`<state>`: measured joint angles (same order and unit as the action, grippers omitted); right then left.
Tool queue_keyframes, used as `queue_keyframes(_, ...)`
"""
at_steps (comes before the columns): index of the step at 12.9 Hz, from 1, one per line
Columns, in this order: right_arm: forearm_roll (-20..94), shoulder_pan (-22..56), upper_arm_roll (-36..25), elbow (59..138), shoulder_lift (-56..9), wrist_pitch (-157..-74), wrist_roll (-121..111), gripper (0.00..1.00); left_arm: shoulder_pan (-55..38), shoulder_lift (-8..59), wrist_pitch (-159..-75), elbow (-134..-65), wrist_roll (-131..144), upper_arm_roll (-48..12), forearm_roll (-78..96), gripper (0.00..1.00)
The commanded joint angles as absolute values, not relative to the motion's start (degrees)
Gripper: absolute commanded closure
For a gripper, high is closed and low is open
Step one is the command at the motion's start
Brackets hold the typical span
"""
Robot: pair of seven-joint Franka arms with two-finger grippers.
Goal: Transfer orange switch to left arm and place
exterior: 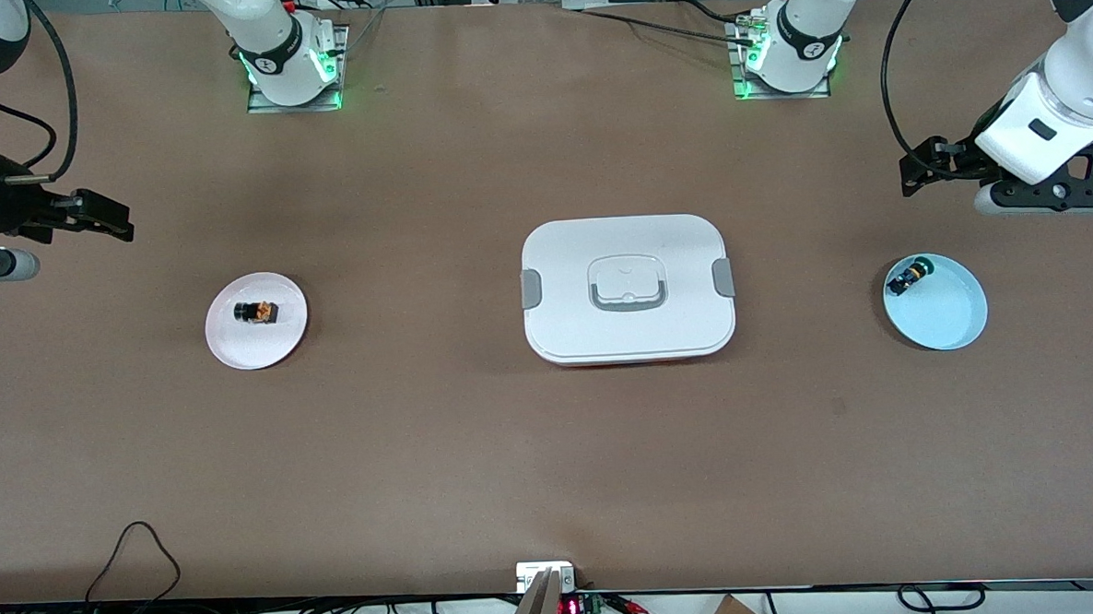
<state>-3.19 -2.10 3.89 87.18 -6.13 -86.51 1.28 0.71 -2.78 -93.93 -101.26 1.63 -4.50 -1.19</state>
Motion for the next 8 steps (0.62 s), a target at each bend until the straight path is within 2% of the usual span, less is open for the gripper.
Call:
queue_keyframes(1, -2.20, -2.46, 3.95, 87.89, -4.49, -84.83, 1.05, 0.00, 0.97, -2.72, -93.78, -100.28, 0.79, -4.83, -0.97, 0.00)
queue_keyframes(8, -2.20, -1.93, 4.31, 87.89, -6.50, -85.60, 3.94, 0.00, 0.97, -2.64, -93.78, -100.28, 0.79, -4.83, -0.97, 0.00)
